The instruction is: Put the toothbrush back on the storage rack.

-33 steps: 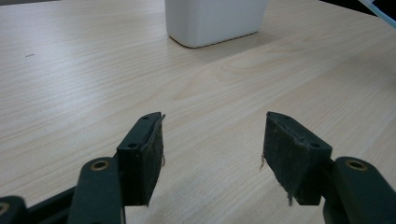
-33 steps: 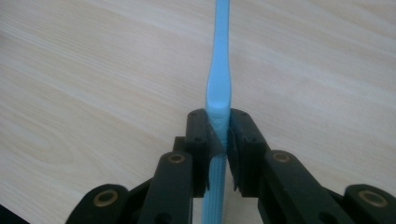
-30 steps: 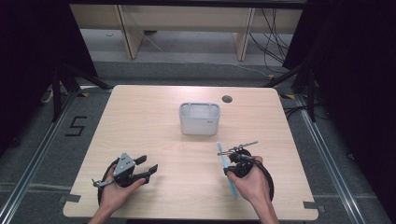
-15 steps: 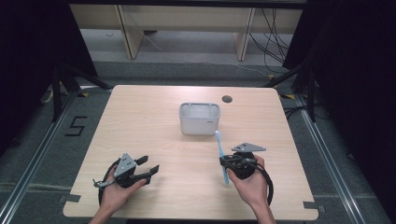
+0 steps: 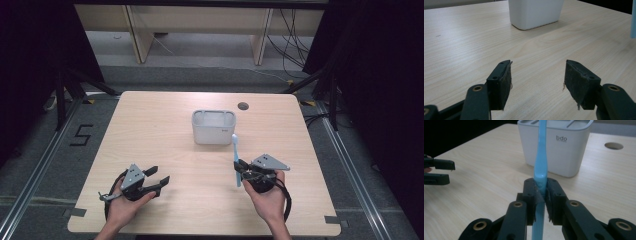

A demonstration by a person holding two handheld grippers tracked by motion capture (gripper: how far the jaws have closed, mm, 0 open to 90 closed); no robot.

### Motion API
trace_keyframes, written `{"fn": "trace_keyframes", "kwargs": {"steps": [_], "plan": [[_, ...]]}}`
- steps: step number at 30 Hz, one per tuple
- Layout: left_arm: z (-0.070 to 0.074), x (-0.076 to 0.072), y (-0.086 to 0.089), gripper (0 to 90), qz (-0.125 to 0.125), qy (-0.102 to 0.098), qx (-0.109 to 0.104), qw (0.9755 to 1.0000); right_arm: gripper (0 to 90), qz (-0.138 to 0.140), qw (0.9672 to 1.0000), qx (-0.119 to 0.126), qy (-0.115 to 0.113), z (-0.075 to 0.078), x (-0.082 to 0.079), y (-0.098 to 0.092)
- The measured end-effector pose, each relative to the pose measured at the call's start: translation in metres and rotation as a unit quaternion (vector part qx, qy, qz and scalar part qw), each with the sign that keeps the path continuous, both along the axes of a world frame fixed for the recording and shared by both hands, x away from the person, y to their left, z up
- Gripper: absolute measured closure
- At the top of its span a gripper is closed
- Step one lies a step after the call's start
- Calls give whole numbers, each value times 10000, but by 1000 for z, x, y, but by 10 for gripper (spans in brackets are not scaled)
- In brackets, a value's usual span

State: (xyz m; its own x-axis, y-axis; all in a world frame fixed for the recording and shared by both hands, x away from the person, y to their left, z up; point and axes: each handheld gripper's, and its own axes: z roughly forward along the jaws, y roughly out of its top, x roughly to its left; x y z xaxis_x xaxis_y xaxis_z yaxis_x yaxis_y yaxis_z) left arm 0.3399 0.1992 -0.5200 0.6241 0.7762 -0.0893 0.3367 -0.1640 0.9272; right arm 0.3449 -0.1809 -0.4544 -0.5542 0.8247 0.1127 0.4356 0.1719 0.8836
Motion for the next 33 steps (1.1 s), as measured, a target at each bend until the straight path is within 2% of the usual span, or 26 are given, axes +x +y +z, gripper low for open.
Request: {"fn": "trace_keyframes", "kwargs": {"steps": [1,2,4,6,7,8,10,11,15,16,18,20,21,22,23,24,25,26,27,29,33], "plan": [[0,0,0,380,0,0,0,10000,791,0,10000,0,0,0,0,0],[1,-1,0,380,25,6,41,10000,791,-16,9998,10,-192,0,1,0],[1,0,0,380,22,-10,38,10000,791,31,9996,110,-259,1,0,0],[1,-1,0,380,22,-15,33,10000,791,-6,9994,97,-334,1,0,-1],[1,-1,0,380,16,-15,40,10000,792,-23,9989,134,-459,1,-1,0],[1,-1,0,379,14,-23,25,10000,791,-24,9989,203,-423,1,-1,1],[0,-1,-1,377,12,-27,23,10000,792,-10,9980,204,-592,1,-1,0],[0,-1,-1,377,13,-35,19,10000,792,-53,9981,270,-557,1,-2,0],[1,-1,-1,377,14,-54,10,10000,791,-62,9971,362,-674,2,-1,0],[0,-1,0,378,20,-64,26,10000,792,-141,9962,319,-800,3,-1,0],[0,0,0,378,15,-79,7,10000,791,-147,9959,391,-808,3,-1,0],[0,-1,1,378,31,-81,26,10000,791,-195,9942,363,-990,4,0,-2],[0,-1,1,379,35,-82,29,10000,792,-226,9946,457,-904,6,0,-2],[0,-1,1,379,35,-82,29,10000,792,-201,9935,441,-1031,6,2,-2],[-1,-1,1,379,41,-86,26,10000,792,-225,9942,419,-963,8,2,-2],[-2,-1,1,379,44,-90,27,9999,791,-220,9932,431,-1059,9,4,-3],[-2,-1,0,379,45,-84,17,10000,791,-238,9933,465,-1034,9,4,-3],[-2,-1,0,379,45,-113,16,9999,792,-234,9924,420,-1134,11,5,-4],[-2,-1,0,379,45,-113,16,9999,792,-234,9924,420,-1134,11,5,-4],[-2,-1,1,379,54,-116,-1,9999,792,-301,9913,545,-1157,14,6,-3],[-2,-1,1,380,86,-139,-10,9999,792,-296,9901,493,-1283,18,10,-5]]}}
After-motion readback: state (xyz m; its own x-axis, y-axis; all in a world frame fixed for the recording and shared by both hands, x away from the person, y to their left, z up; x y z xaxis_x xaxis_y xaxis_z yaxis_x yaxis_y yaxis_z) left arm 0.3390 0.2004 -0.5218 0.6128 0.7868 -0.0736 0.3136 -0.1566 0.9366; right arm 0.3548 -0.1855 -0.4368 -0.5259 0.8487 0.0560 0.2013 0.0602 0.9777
